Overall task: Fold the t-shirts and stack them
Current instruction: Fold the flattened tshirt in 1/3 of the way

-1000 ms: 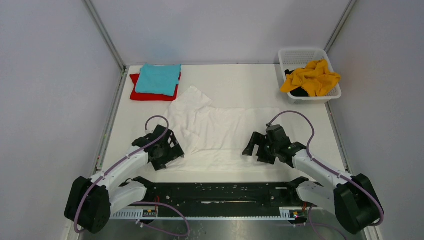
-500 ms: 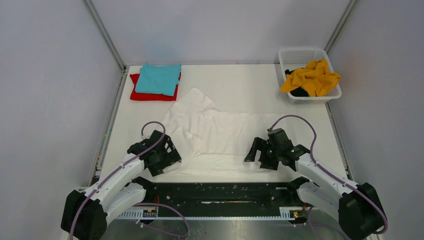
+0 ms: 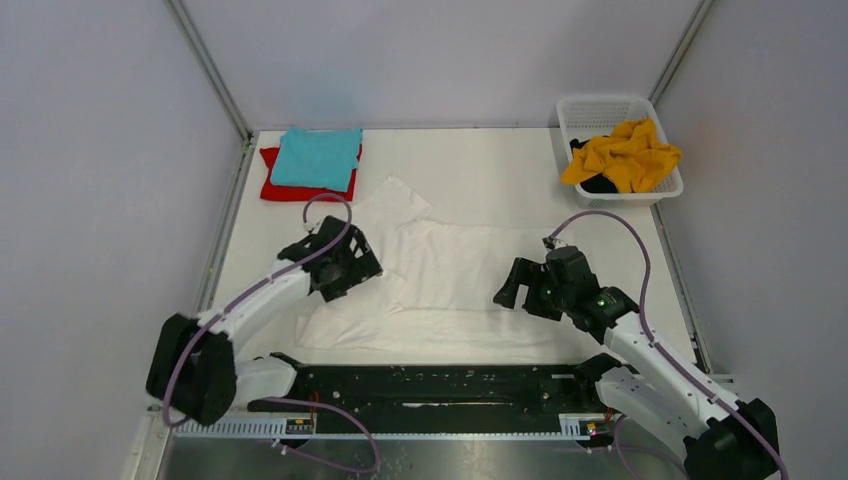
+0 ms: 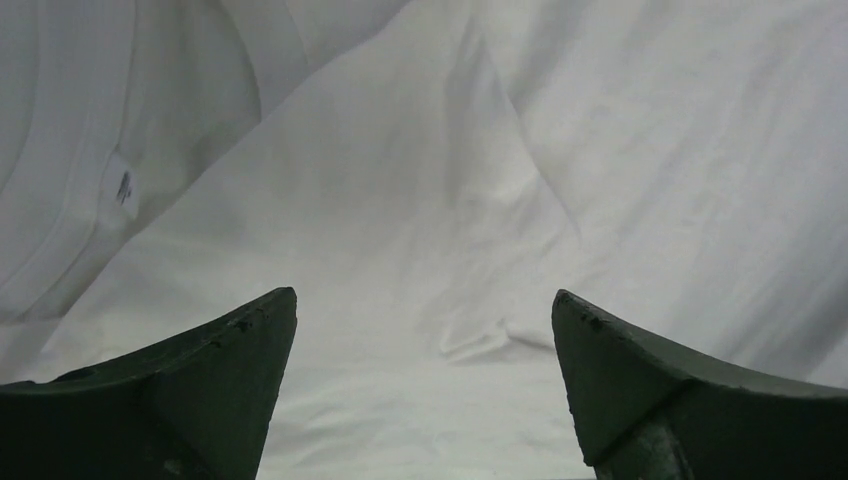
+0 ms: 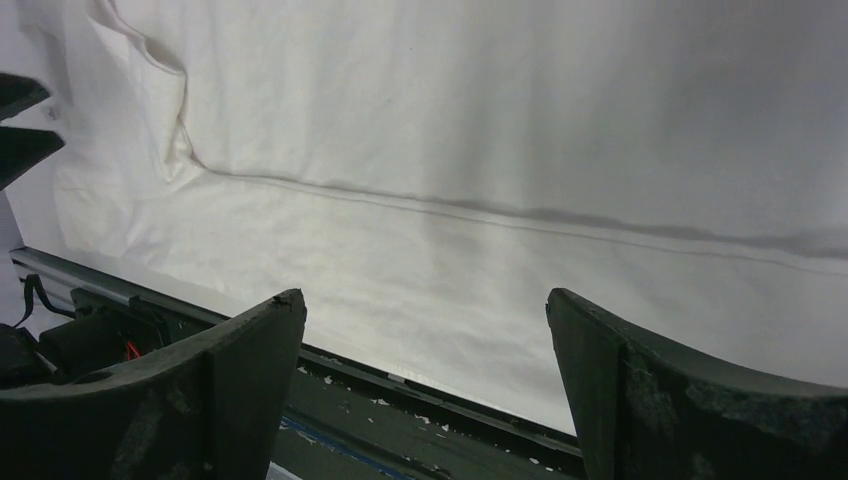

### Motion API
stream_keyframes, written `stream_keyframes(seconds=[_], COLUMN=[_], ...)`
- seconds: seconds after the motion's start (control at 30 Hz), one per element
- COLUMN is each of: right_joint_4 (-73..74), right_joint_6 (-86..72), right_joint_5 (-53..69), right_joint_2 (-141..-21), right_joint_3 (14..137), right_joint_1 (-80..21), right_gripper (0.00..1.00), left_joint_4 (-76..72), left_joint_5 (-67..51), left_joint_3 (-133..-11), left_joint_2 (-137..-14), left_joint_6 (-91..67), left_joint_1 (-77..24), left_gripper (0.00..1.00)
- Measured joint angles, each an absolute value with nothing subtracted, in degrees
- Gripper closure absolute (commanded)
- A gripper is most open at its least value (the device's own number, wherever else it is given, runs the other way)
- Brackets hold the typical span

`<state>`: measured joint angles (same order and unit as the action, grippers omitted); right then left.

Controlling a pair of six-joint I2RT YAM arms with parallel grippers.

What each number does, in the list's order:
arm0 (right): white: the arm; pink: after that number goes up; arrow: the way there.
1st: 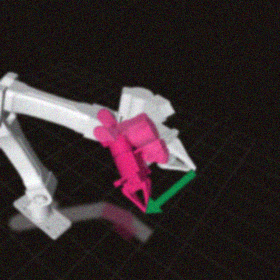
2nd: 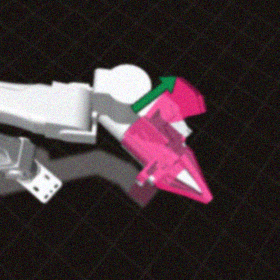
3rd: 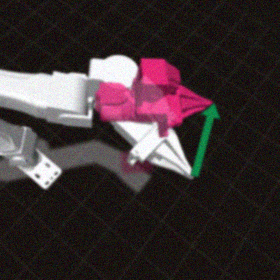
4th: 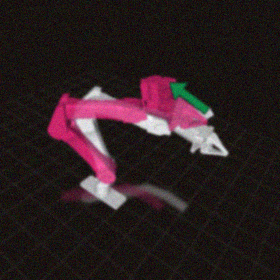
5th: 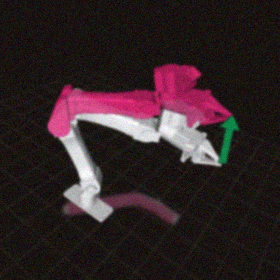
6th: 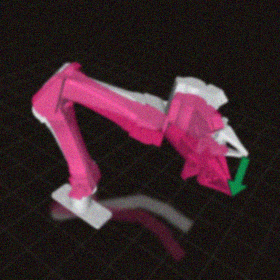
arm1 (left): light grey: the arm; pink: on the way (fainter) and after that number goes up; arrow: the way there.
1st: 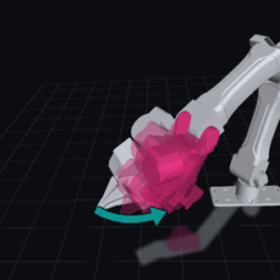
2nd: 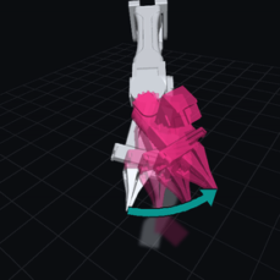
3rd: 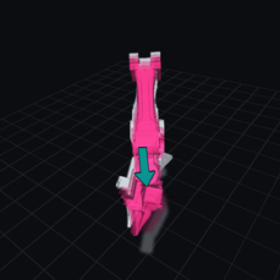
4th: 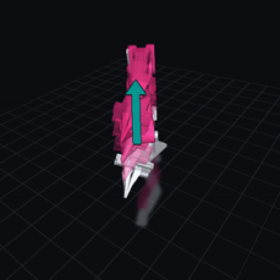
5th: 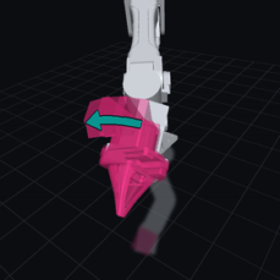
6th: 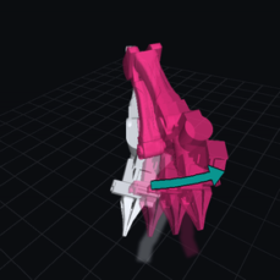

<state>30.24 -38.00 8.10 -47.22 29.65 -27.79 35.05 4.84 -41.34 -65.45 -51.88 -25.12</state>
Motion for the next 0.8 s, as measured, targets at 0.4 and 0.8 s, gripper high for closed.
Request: stream_keyframes(seconds=[0.4,0.8], right_joint_4=[28.9,29.0], right_joint_6=[-37.2,-35.7], right_joint_5=[5.0,-7.7], right_joint_2=[-39.6,-39.0], right_joint_3=[29.6,30.3], right_joint_1=[-27.8,-27.9], right_gripper=[0.00,0.01], left_joint_4=[27.4,30.2], left_joint_5=[5.9,6.4], left_joint_3=[-40.2,-28.2], left_joint_2=[-78.8,-60.3], left_joint_6=[-53.1,-58.5], left_joint_1=[-25.1,-25.1], left_gripper=[0.01,0.01])
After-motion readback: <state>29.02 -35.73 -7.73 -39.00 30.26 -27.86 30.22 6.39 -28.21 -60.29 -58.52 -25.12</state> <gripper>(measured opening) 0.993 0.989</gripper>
